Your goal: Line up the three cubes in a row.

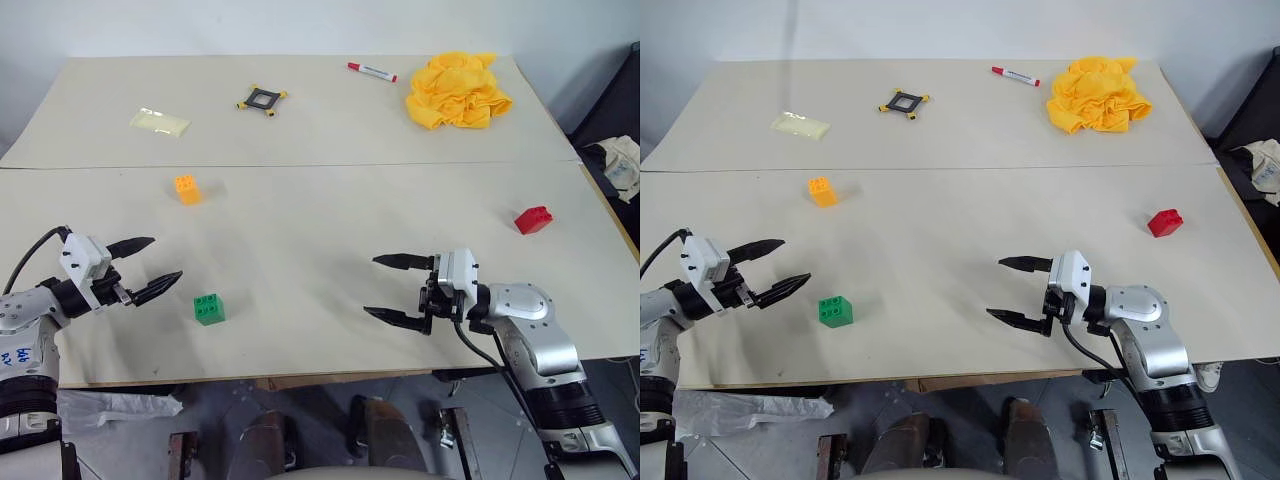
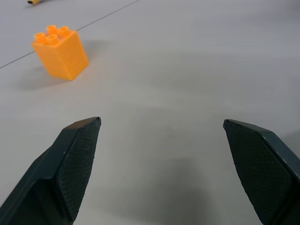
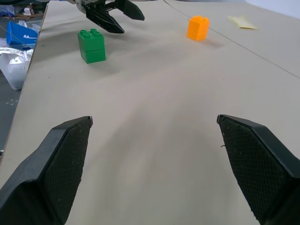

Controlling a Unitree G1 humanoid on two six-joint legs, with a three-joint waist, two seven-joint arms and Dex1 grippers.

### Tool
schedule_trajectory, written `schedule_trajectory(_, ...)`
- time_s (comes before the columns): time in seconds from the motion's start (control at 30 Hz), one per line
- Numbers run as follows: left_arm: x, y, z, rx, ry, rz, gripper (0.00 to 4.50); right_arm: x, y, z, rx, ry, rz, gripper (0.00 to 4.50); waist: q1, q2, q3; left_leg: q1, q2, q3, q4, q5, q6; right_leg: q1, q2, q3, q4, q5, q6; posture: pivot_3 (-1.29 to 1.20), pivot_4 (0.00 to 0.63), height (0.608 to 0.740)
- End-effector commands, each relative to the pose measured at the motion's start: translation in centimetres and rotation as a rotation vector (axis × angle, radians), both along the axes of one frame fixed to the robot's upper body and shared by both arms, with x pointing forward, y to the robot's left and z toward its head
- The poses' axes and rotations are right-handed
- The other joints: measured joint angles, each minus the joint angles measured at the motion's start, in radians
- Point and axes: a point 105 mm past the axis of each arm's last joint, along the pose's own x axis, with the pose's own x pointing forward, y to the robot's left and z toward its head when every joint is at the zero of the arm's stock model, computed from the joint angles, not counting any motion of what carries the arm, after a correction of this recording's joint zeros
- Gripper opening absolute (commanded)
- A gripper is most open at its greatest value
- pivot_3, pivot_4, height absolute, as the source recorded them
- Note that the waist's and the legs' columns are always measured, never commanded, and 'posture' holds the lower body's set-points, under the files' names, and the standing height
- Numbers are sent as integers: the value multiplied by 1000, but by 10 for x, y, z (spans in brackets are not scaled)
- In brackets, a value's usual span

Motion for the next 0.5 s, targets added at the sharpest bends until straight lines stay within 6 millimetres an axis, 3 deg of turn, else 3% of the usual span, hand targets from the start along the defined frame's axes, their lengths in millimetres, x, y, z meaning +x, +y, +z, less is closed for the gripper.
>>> schedule_trajectory(0.03,0,3,18,-10,-82,19,4443,0,1,7,19,-39,7,4500,0,0,0,0,0,0,0,0,0,0,0,0,0,0,0,0,150,740)
schedule_trajectory(0.13,2,-6,29,-85,-91,0,4443,0,-3,11,34,-54,-20,4500,0,0,0,0,0,0,0,0,0,0,0,0,0,0,0,0,150,740)
schedule_trajectory(0.23,0,-41,34,-123,22,-122,4443,-2,-28,28,58,-52,-129,4500,4,0,0,-1,0,-1,1,0,0,0,-1,0,0,0,0,0,150,740)
schedule_trajectory(0.37,-4,-102,58,-131,-64,-338,4443,-6,-82,52,121,-94,-393,4500,25,0,0,-1,-3,-3,2,-1,2,1,-4,0,0,1,1,0,150,740)
schedule_trajectory(0.5,-17,-150,48,-28,-17,-566,4443,-36,-139,47,42,-131,-655,4500,47,0,0,-1,-3,-3,3,-1,1,2,-2,-1,0,1,1,0,150,740)
